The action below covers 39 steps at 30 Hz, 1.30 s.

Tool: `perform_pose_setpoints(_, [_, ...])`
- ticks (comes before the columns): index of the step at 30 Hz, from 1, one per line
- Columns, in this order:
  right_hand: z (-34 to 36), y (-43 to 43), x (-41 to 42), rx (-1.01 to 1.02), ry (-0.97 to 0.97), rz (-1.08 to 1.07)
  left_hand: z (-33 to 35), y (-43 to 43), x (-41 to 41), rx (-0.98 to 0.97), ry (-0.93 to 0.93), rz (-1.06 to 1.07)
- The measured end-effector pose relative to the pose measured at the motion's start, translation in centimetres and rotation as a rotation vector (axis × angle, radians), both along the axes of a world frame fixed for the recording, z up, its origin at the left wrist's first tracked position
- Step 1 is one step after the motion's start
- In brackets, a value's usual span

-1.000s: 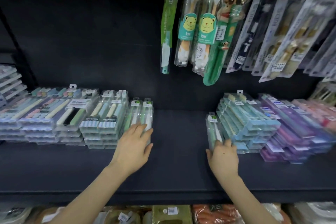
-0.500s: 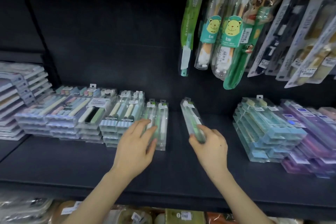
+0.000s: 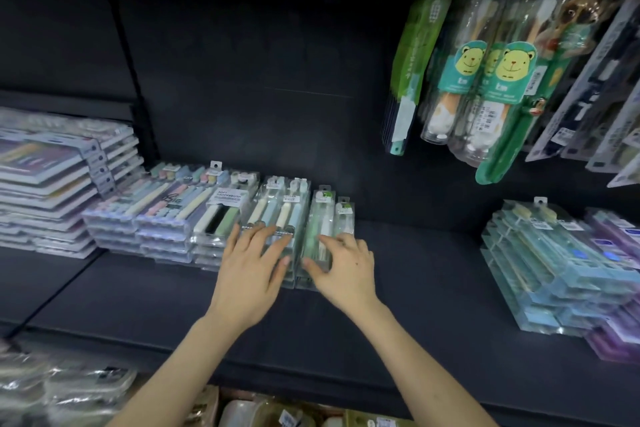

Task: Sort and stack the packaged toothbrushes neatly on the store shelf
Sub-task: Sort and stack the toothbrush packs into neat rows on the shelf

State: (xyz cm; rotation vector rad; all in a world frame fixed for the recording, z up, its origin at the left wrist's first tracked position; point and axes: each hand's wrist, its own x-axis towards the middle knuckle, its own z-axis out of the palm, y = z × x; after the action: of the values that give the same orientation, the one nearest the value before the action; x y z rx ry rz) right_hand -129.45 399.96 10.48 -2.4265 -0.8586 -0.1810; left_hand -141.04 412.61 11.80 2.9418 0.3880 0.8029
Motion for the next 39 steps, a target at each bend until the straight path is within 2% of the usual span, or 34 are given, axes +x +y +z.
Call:
perform_pose_setpoints(10, [0.1,-0.9,0.9,-0.034,-0.001,0.126,0.0,0.2,-0.1,-0.004,-0.031,-0.028])
perform_pose_setpoints(13, [0.9,-3.3,0.9,0.022,-0.020,0.105,0.4,-0.3,0.2,-0.009,-0.065,-0.024])
perform_pose_setpoints(16, [1.8,-8.3,1.0,0.114,-0.073,-0.014,1.0,-1.9,1.3,-0.011,-0.146,-0.056])
perform_pose_setpoints(19, [2.9,-14.9,1.3,0.230,-0.280,-0.240,1.5,-5.4,3.5,-0.037,-0.215,-0.162])
perform_pose_setpoints(22, [4.4,-21.4,1.8,0.301,-0.477,-0.463,1.7,-10.1,6.5,-0.146,-0.197,-0.293])
perform_pose_setpoints(24, [5.2,-25.1,2.7,0.282,-0.525,-0.581,1.8,-13.6,8.6,-0.267,-0.156,-0.364])
perform_pose_setpoints(27, [5.5,-28.6,4.4,0.213,-0.363,-0.684,2.0,-18.6,12.1,-0.517,-0.039,-0.439])
perform_pose_setpoints(32, [5.2,-30.0,6.6,0.078,-0.194,-0.646,3.4,-25.5,17.6,-1.166,0.184,-0.390])
perform_pose_setpoints(34, [4.5,-30.4,6.5,0.121,-0.202,-0.693,3.9,-27.0,19.0,-1.469,0.341,-0.310])
perform_pose_setpoints(36, [3.7,-30.9,6.0,0.255,-0.223,-0.740,3.9,-27.8,19.9,-1.718,0.511,-0.223])
perform_pose_setpoints(39, [3.0,-31.7,6.1,0.320,-0.100,-0.712,3.5,-28.8,21.0,-1.849,0.580,-0.204])
